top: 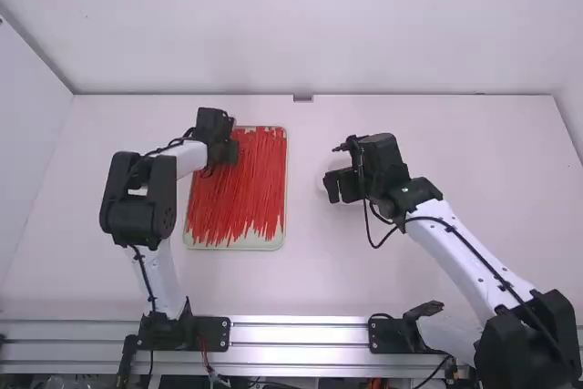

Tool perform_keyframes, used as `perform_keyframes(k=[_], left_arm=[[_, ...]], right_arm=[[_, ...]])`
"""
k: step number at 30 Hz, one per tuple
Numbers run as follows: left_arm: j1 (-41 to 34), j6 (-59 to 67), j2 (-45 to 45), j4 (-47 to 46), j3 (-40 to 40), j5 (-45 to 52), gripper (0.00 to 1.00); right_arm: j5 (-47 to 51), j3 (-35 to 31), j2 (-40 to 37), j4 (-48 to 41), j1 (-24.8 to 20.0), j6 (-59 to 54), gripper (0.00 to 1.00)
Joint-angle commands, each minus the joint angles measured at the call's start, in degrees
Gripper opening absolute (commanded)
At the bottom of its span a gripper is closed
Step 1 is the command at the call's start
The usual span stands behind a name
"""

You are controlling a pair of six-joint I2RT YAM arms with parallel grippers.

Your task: Fasten the cable tie

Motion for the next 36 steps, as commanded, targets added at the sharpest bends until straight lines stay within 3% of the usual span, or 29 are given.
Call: perform_keyframes(k=[1, 5, 15, 36], left_arm=[[-0.1, -0.7, -2.6, -0.3, 1.3, -0.2, 0.36], [-0.1, -1.1, -2.7, -0.2, 1.3, -0.2, 0.41], [0.2, -0.9, -2.6, 1.0, -0.6, -1.9, 0.22], [0.3, -0.1, -2.4, 7.8, -5.3, 1.5, 0.21]], right_arm=[[0.1, 0.1, 0.4, 0.1, 0.2, 0.2, 0.98], [0.1, 0.1, 0.4, 0.1, 0.2, 0.2, 0.98], [0.1, 0.1, 0.4, -0.1, 0.4, 0.2, 0.98], [0.1, 0.1, 0.4, -0.1, 0.2, 0.2, 0.98]])
